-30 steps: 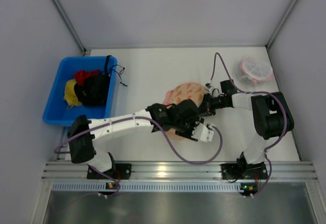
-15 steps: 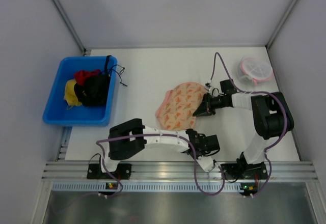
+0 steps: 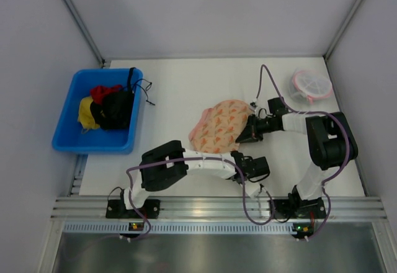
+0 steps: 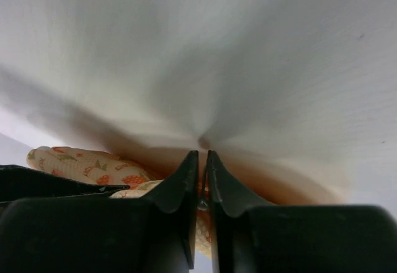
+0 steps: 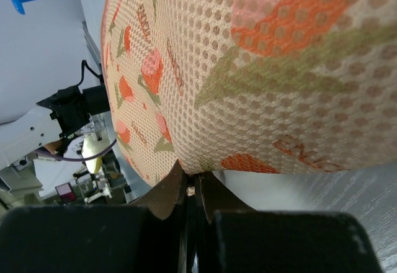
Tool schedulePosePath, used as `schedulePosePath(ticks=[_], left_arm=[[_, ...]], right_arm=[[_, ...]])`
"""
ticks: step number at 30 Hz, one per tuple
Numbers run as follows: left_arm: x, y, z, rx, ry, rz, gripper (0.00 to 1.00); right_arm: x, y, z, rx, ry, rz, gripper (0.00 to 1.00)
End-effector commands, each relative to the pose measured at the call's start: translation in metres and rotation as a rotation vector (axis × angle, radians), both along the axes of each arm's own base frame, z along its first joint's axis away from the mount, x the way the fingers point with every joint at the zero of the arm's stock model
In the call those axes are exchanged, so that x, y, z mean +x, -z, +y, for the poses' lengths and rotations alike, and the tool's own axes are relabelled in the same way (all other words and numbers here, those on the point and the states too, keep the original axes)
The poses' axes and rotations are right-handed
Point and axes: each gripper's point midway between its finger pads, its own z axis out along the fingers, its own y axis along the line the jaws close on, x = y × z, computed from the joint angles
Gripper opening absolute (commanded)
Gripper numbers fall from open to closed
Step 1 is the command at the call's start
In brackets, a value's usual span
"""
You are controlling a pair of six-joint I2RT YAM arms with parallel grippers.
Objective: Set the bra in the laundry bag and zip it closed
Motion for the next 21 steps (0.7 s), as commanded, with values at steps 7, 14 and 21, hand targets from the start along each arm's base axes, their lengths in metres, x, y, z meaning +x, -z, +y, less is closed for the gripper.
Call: schedulePosePath(ticks=[7, 14, 21], left_arm=[[-0.012, -0.015, 0.005, -0.008, 0.016, 0.074, 0.0], [-0.059, -0.015, 0.014, -0.005, 0.029, 0.192, 0.0], [-0.1, -0.019, 0.023, -0.006, 0.014, 0.298, 0.0]], right_arm=[[0.016, -0.008, 0.003, -0.034, -0.024, -0.075, 0.0], [0.03, -0.007, -0.001, -0.059, -0.013, -0.1, 0.0], [0.044, -0.008, -0.003, -0.082, -0.012, -0.126, 0.0]])
